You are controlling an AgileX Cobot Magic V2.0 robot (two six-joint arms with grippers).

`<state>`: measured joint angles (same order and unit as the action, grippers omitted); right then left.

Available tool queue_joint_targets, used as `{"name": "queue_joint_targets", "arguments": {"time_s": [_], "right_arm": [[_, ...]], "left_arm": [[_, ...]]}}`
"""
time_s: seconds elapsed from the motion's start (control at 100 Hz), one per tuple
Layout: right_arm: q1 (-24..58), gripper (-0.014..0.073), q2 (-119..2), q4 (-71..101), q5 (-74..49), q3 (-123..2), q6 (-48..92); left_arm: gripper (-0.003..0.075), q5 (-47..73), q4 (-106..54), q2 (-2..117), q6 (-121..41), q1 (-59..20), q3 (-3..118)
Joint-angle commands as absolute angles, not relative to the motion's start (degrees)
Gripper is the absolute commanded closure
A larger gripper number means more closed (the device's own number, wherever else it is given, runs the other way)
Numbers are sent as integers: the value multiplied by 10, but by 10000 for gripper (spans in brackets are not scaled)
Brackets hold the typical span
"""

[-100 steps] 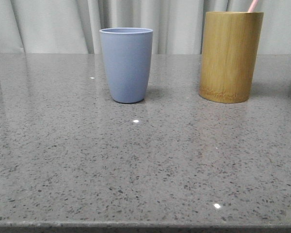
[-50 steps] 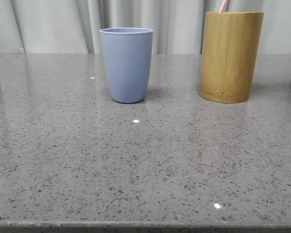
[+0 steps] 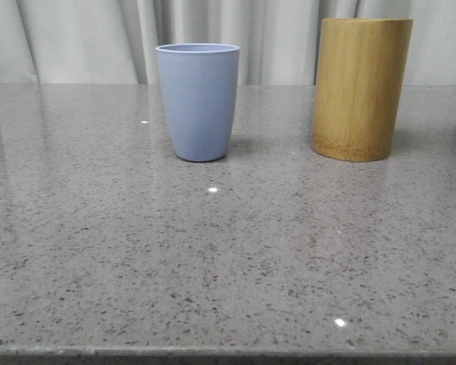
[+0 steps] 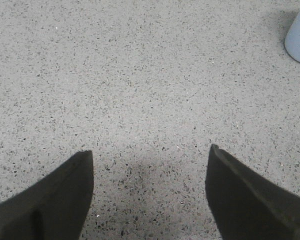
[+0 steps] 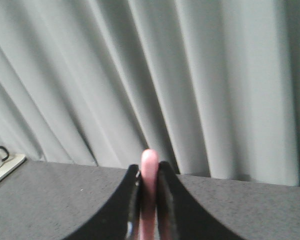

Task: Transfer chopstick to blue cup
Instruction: 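Move the chopstick over the blue cup and release it inside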

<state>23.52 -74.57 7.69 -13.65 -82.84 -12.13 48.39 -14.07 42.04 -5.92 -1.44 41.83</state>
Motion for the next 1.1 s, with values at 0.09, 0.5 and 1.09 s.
{"name": "queue_joint_targets", "arguments": {"time_s": [0.09,0.5,1.09], "right_arm": [[291,602,-776,77,-37,-848,-116],[320,602,-868,77,4,-848,-116],[320,281,-902,77,-57,-848,-116]], "left_arm": [[257,452,-153,419,-58,-13,433],[257,452,-153,419,-58,-13,433],[257,451,-153,419,-58,-13,433]]}}
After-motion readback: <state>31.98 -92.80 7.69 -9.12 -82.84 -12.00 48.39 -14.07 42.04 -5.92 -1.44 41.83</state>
